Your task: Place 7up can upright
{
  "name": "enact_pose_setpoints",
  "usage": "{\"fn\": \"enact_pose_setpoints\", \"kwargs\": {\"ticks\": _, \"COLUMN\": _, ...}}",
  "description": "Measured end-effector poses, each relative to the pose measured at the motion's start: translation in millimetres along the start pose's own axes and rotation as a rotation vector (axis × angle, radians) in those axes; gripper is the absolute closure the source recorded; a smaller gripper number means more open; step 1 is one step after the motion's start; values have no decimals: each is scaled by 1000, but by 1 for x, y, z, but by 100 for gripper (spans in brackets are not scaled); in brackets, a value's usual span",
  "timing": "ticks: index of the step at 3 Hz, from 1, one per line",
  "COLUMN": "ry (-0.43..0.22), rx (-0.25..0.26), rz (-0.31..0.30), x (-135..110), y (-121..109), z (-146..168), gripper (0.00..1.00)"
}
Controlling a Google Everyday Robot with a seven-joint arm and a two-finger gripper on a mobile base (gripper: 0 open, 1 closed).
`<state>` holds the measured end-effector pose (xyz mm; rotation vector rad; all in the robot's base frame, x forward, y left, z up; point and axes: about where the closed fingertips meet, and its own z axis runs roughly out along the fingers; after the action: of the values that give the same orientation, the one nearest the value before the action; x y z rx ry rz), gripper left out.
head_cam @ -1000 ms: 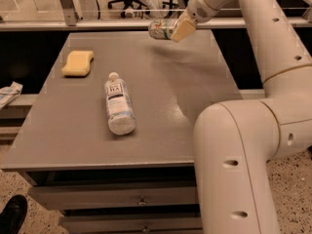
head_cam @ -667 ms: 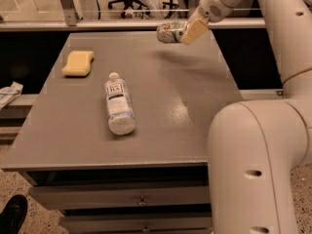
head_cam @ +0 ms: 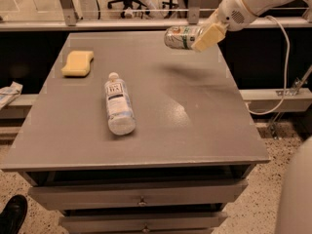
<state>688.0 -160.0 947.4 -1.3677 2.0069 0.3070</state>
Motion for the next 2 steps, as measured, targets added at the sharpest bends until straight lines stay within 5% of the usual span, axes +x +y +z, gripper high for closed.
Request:
{"fn": "enact_pose_setpoints", "kwargs": {"ticks": 1, "ry": -11, "rx": 16, "rz": -14, "x": 7, "y": 30, "z": -5, "gripper": 100}}
{"fn": "enact_pose_setpoints", "kwargs": {"ticks": 2, "ry": 48, "rx": -20, "rz": -50, "x": 51, "y": 73, "z": 32, "gripper": 100}}
